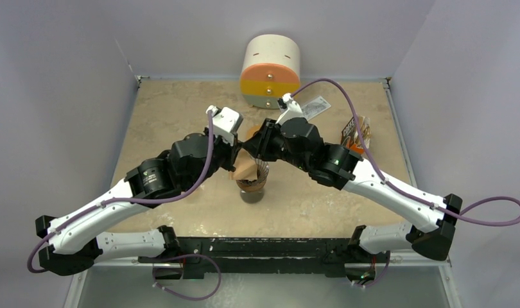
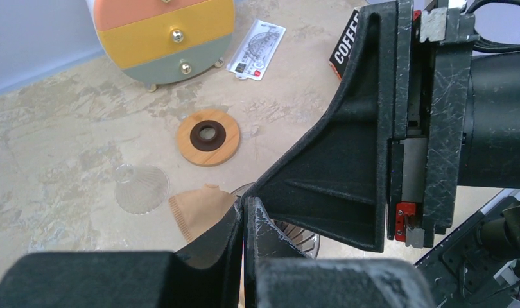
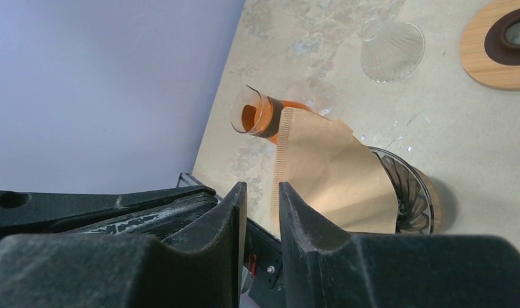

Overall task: Place the coffee filter in the dripper
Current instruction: Place the coffee filter in the coffee dripper.

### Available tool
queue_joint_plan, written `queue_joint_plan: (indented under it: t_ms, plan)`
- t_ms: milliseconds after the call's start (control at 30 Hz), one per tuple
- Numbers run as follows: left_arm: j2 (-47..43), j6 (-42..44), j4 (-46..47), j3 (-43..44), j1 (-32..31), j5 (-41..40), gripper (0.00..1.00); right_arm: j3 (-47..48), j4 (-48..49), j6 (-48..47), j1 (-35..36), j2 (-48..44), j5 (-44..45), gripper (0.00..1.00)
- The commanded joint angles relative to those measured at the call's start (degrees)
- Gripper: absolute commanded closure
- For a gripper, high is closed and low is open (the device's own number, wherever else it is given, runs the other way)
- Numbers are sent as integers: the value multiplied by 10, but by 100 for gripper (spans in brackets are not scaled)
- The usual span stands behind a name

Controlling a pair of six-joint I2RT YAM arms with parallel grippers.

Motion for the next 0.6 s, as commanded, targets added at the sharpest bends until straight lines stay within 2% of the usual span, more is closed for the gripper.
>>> queue_joint_plan:
  t_ms: [0,100,133,300,367,567]
  plan:
    - [-13,-5,14,-4,-2,-6,100,-10,8,3,3,-19,-1,72]
    - [-16,-3,4,1,-2,-13,100,-10,1,-10,3,-25,2,72]
    - [-18,0,0,2,-2,-14,97,-11,-1,-16,3,-26,4,71]
    - [-27,2,-49,9,-1,-52,61,-18,-22,-45,3,-41,23,64]
    - [-31,-15,-78,15,0,-59,51,-24,-32,-55,3,-52,41,63]
    - [-37,-75,-116,14,43,12,43,-51,-44,-79,3,-87,77,61]
